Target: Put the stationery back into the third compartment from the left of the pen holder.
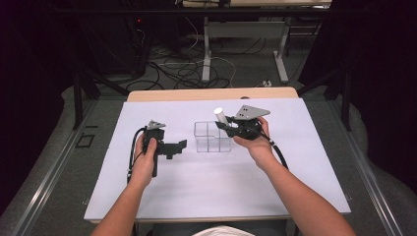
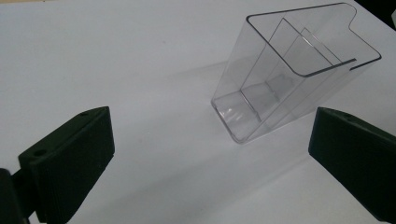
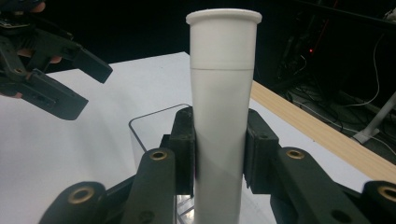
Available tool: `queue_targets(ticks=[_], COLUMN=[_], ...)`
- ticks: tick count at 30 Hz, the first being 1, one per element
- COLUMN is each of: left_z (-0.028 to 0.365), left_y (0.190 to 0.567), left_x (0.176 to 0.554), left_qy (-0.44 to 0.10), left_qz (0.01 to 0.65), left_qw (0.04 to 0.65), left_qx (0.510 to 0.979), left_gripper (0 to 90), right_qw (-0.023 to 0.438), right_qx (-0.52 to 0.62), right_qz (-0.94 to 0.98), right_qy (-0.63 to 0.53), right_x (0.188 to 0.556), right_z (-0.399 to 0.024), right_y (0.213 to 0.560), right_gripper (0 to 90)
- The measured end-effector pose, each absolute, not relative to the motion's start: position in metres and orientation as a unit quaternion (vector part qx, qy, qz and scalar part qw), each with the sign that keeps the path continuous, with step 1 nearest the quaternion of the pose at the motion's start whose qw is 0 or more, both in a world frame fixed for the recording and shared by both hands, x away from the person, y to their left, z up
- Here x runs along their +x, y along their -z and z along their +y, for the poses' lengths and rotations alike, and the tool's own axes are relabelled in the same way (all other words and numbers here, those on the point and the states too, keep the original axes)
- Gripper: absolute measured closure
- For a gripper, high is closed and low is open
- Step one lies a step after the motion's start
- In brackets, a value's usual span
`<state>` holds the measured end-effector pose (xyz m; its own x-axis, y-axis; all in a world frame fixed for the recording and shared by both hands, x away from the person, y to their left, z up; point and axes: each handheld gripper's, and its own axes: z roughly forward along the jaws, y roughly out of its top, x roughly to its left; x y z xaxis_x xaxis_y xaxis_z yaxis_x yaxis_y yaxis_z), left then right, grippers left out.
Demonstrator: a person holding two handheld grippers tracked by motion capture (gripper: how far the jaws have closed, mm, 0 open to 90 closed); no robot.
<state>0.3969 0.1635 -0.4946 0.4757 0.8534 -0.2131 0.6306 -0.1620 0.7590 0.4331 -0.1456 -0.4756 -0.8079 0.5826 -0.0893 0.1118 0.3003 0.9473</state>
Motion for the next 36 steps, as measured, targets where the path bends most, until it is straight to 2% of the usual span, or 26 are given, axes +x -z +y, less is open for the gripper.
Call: queue_targets(ticks=[21, 36], left_z=[0.164, 0.163], left_y=[0.497, 0.498], left_x=[0.398, 0.398], left_qy=[-0.128, -0.125], left_qz=[0.495, 0.495], left_qw=[0.419, 0.415], left_qx=[0.75, 0.753], left_gripper=[0.5, 0.5], right_qw=[0.206, 0.199], right_qx=[0.251, 0.266], right_qz=[0.783, 0.783], right_qy=[-0.531, -0.526], right_x=[0.445, 0.445], right_z=[-0.132, -0.138], right_y=[0.503, 0.517], right_gripper=[69.2, 69.1])
